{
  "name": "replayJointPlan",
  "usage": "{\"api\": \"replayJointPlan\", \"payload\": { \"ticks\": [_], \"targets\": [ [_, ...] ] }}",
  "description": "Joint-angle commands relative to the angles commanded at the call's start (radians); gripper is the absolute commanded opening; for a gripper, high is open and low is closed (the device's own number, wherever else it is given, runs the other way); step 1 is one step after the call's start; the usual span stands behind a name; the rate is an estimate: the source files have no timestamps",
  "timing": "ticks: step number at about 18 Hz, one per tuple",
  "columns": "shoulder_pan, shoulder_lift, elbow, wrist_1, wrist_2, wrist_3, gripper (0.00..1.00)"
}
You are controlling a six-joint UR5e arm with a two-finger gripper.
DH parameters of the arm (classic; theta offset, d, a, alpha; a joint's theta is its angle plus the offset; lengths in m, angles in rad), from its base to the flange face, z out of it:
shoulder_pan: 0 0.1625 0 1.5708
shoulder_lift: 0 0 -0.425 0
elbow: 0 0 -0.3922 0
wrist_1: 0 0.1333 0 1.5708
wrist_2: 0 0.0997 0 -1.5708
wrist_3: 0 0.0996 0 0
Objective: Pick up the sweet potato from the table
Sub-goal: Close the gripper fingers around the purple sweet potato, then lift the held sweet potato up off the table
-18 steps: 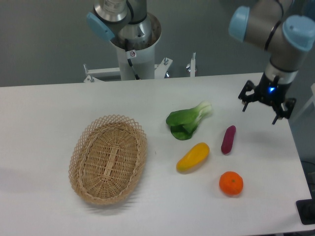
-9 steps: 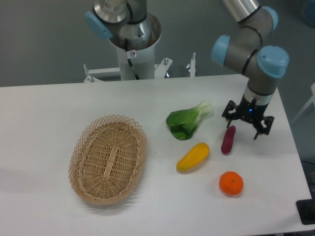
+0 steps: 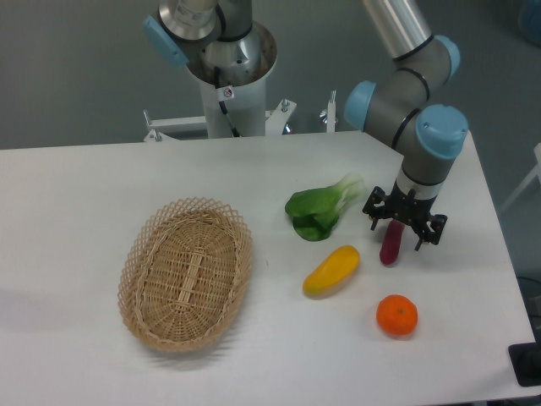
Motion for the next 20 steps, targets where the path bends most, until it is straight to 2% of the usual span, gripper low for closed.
{"api": "replayJointPlan", "payload": {
  "ticks": [3, 4, 5, 9, 14, 20],
  "targets": [
    [0.000, -0.002, 0.000, 0.009, 0.003, 0.002, 0.97],
    [0.000, -0.002, 0.000, 0.009, 0.003, 0.000, 0.84],
    [0.000, -0.002, 0.000, 0.009, 0.003, 0.000, 0.78],
    [0.000, -0.003, 0.000, 0.009, 0.003, 0.003, 0.72],
    [0.002, 0.000, 0.008, 0.006, 0.003, 0.012, 0.44],
    [0.002, 0.003, 0.021, 0.006, 0.003, 0.028, 0.43]
  ]
}}
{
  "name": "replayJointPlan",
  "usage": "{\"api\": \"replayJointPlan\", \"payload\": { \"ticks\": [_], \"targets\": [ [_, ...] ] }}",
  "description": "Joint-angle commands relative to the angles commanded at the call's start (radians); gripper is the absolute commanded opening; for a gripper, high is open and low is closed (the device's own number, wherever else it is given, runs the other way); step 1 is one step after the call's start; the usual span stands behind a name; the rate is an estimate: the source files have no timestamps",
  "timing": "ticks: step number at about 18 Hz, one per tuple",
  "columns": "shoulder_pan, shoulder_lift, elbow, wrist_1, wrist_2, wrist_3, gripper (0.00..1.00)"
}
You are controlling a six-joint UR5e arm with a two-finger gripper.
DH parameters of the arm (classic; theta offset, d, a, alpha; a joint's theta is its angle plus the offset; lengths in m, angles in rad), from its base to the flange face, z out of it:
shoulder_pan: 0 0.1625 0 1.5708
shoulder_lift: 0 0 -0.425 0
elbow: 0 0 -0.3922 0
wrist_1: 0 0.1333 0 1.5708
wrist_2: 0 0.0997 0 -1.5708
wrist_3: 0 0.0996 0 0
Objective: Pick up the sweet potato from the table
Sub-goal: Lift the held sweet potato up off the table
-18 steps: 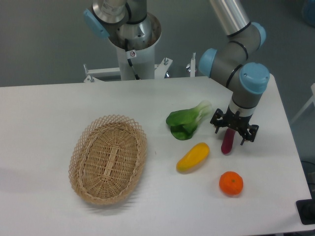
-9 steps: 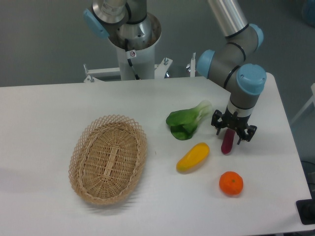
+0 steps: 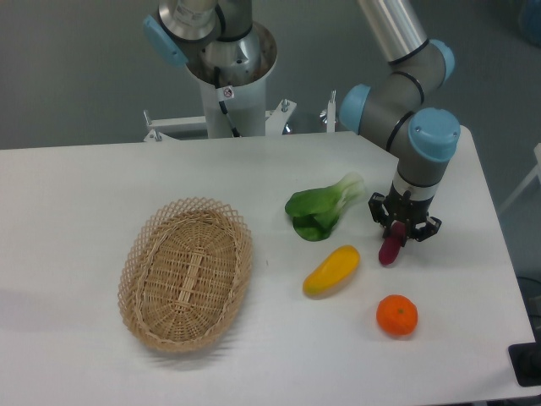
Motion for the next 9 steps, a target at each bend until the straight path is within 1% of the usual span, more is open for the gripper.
{"api": "replayJointPlan", "payload": {
  "ticks": [2, 5, 7, 9],
  "targets": [
    [0.000, 0.005, 0.002, -0.002, 0.000, 0.000, 0.43],
    [0.000, 0.023, 0.024, -0.006, 0.017, 0.003, 0.43],
    [-0.002, 0.050, 0.058, -0.026, 0.020, 0.003, 0.43],
    [-0.003, 0.086, 0.080, -0.066, 0.012, 0.003, 0.43]
  ]
}}
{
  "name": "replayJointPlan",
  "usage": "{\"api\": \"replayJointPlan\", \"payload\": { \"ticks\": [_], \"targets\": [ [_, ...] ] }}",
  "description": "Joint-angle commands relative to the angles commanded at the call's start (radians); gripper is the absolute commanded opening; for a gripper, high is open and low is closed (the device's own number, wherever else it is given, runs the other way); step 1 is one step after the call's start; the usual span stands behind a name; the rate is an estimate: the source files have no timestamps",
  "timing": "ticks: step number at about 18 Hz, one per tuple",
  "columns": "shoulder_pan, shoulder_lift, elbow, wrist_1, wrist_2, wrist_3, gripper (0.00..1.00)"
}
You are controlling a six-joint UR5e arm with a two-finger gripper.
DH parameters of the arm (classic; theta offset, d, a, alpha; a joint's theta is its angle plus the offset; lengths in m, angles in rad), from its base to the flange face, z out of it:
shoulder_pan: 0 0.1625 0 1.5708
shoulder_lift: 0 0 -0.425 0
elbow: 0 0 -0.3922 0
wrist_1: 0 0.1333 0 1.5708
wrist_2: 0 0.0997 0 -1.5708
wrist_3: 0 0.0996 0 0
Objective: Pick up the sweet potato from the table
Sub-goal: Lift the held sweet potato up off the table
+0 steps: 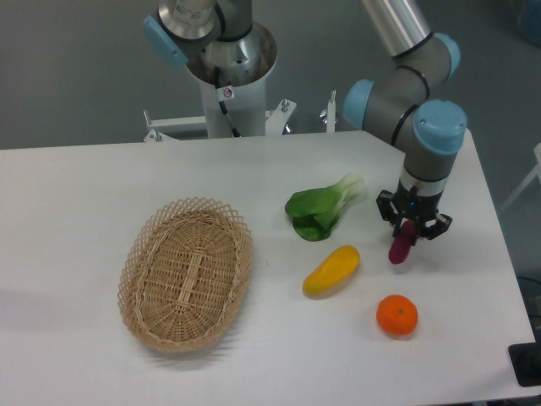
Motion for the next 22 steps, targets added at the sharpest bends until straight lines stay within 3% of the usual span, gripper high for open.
{"api": "replayJointPlan", "payload": {
  "ticks": [4, 9, 15, 22],
  "targets": [
    [-0.041, 0.055, 0.048, -0.029, -0.047, -0.043, 0.43],
    [-0.080, 0.132, 0.058, -0.029, -0.183, -0.221, 0.43],
    [-0.182, 0.137, 0.075, -0.017, -0.181, -0.431, 0.43],
    [-0.224, 0.140, 0.088, -0.016, -0.183, -0.469, 0.43]
  ]
}}
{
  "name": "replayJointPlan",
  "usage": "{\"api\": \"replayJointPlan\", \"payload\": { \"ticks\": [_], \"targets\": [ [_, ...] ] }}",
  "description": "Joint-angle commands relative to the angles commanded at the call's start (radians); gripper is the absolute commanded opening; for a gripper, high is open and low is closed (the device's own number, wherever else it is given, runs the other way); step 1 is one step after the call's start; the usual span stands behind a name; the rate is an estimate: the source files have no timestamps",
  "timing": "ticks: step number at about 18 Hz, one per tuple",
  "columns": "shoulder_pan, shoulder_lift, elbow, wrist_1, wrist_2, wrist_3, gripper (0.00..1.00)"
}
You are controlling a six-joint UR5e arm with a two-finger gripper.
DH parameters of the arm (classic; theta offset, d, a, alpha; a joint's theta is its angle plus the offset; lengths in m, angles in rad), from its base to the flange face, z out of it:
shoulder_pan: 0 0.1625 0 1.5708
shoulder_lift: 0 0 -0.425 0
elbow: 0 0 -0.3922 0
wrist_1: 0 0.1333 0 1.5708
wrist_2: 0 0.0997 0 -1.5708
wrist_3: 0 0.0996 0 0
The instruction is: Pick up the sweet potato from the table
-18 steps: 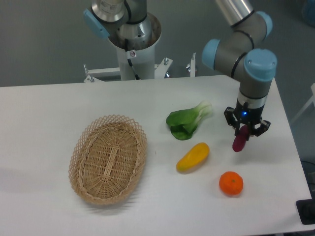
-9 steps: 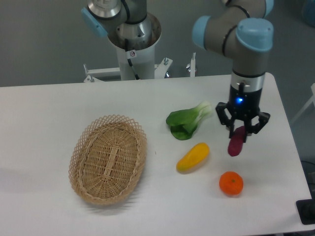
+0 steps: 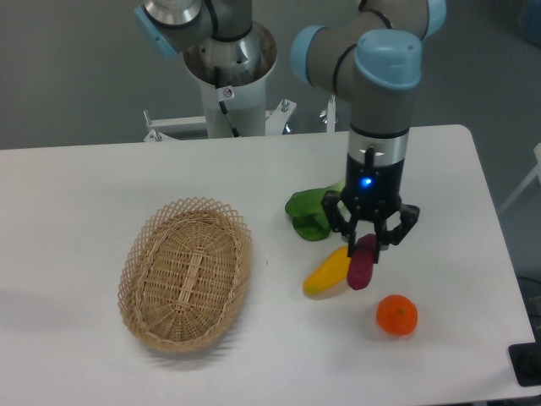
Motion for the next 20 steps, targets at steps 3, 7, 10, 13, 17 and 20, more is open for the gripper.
{"api": "replayJointPlan", "payload": {
  "ticks": [3, 7, 10, 13, 17, 20],
  "targets": [
    [0.000, 0.002, 0.017, 0.000, -0.014, 0.003, 0.42],
    [-0.005, -0.003, 0.051, -0.005, -0.020, -0.011, 0.42],
    [-0.003, -0.003, 0.051, -0.003, -0.021, -0.012, 0.42],
    [-0.005, -0.006, 0.052, -0.002, -0.018, -0.014, 0.42],
    [-0.005, -0.008, 0.051, -0.002, -0.015, -0.015, 0.42],
    [-0.005, -0.005, 0.043, 0.000, -0.015, -0.012, 0.42]
  ]
}}
